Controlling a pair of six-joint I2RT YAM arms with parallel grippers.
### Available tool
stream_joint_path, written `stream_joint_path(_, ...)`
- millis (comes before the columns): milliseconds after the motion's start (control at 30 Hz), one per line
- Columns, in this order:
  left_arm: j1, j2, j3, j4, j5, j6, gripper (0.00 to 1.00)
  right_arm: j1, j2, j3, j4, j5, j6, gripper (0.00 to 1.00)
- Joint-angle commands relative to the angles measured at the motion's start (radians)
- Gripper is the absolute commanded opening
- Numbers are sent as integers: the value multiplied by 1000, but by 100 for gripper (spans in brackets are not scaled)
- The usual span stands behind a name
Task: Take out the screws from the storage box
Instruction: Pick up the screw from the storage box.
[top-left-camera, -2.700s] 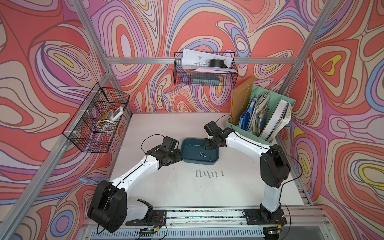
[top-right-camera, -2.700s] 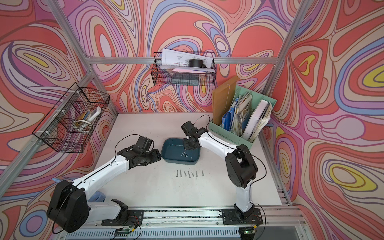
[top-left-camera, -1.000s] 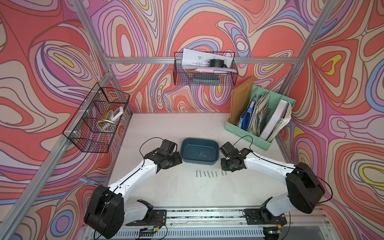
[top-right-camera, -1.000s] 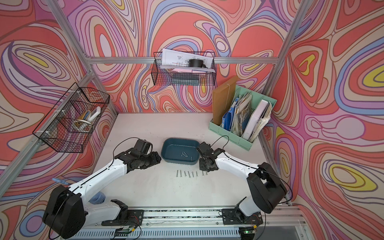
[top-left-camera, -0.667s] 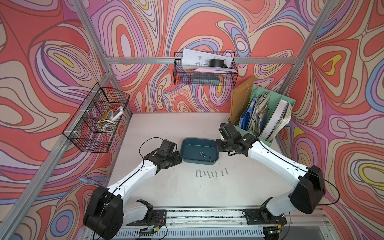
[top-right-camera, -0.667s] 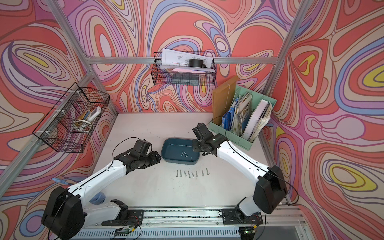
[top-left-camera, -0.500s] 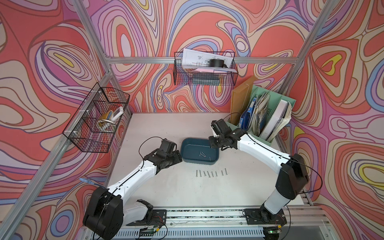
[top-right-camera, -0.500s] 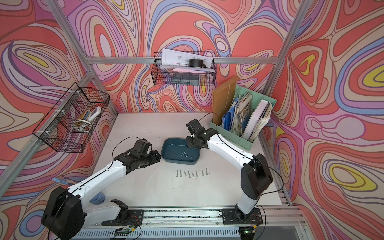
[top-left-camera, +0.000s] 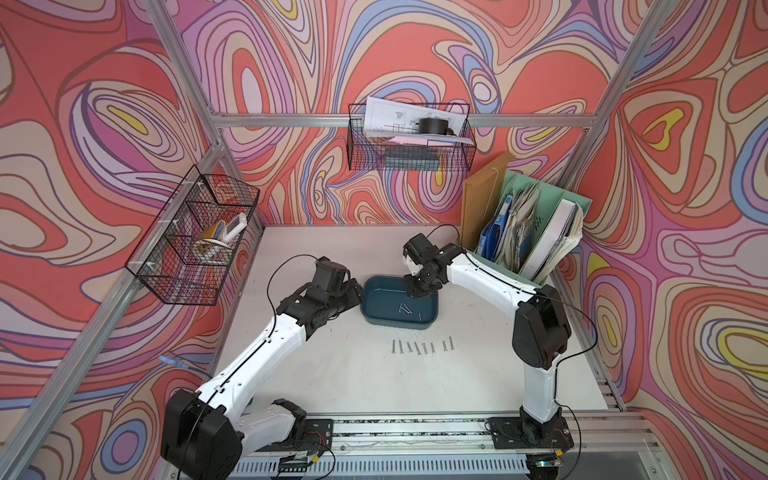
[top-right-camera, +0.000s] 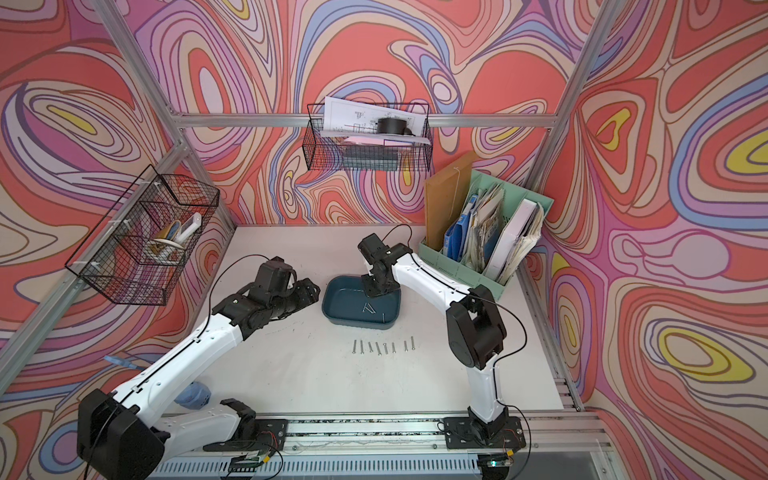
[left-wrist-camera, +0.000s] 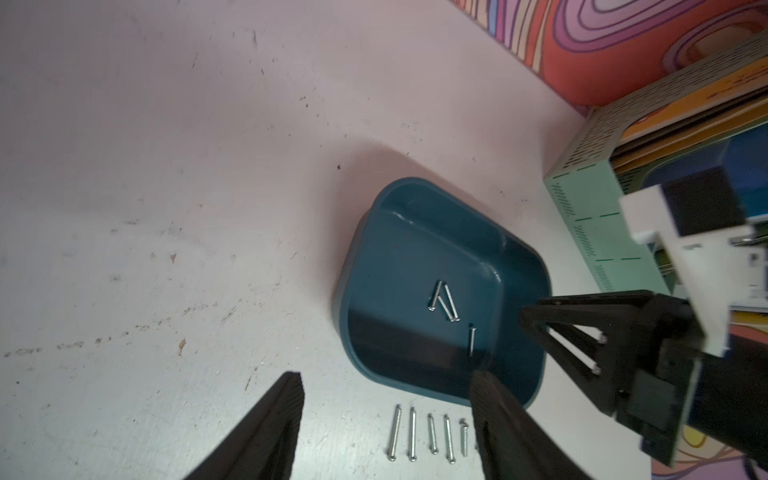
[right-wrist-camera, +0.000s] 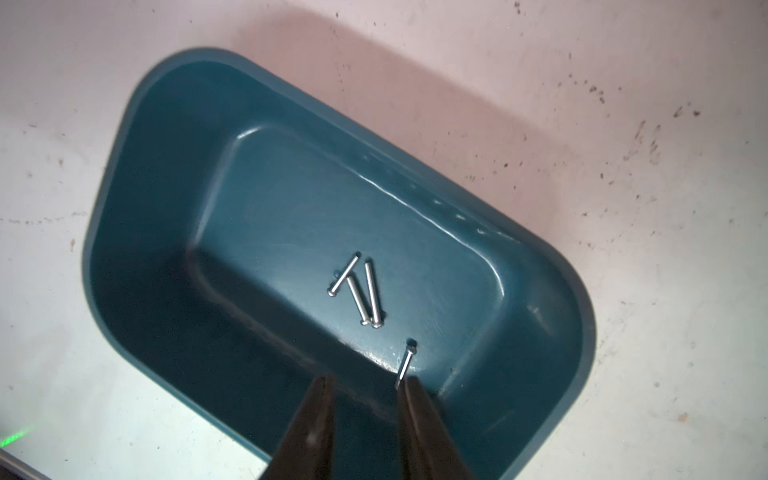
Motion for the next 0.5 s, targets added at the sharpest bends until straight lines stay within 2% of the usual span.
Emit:
stream_joint_path(0, 6, 22, 62, -154, -41, -20, 71, -4, 60, 50, -82, -1, -29, 28)
stream_joint_path(200, 5, 42, 101, -224, -50, -39, 71, -1, 131, 70, -91, -4, -71, 25)
stream_joint_path(467, 4, 32, 51, -219, -28, -57, 71, 0, 169, 11, -20, 12, -86, 23)
